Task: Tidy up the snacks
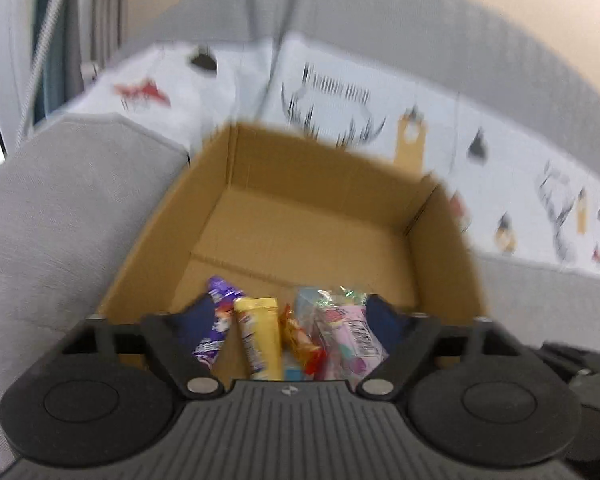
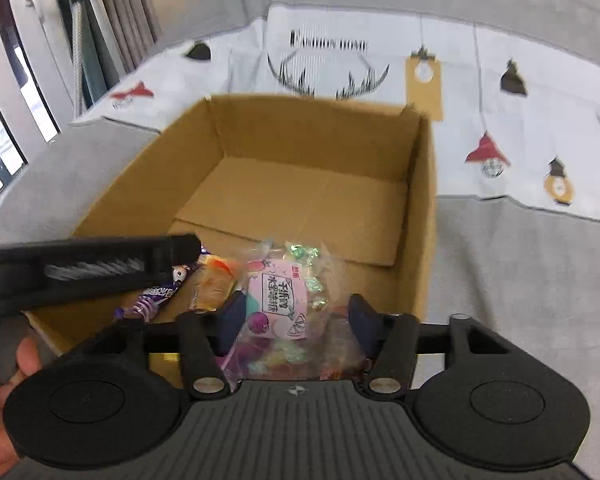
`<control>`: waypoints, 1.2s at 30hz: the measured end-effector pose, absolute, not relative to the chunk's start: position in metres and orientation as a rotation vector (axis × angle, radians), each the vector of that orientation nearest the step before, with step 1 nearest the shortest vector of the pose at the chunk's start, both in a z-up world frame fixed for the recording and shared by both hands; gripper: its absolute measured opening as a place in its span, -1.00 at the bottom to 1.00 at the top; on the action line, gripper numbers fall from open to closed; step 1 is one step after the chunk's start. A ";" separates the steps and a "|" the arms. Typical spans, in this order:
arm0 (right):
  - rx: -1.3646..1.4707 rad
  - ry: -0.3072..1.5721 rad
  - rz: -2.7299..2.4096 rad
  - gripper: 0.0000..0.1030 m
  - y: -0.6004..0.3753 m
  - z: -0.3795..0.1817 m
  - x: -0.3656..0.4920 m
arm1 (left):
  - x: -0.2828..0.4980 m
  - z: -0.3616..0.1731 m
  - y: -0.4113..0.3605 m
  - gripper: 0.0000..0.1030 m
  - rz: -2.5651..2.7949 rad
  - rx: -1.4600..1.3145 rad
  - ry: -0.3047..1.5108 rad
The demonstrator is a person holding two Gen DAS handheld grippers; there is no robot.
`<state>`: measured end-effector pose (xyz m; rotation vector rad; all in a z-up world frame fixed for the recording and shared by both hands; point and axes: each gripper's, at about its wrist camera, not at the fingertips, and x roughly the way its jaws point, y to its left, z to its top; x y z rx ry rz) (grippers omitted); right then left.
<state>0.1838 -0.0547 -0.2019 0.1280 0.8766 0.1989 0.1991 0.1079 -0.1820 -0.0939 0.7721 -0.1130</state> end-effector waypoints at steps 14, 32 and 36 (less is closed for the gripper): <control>0.179 0.834 0.079 0.71 -0.084 -0.057 0.057 | 0.057 -0.042 0.068 0.99 -0.075 -0.012 0.752; 0.215 0.833 0.002 0.81 -0.102 0.003 -0.029 | -0.019 0.021 0.026 0.99 -0.040 0.155 0.794; 0.239 0.841 0.009 0.81 -0.102 0.001 -0.028 | -0.017 0.020 0.025 0.99 -0.038 0.175 0.807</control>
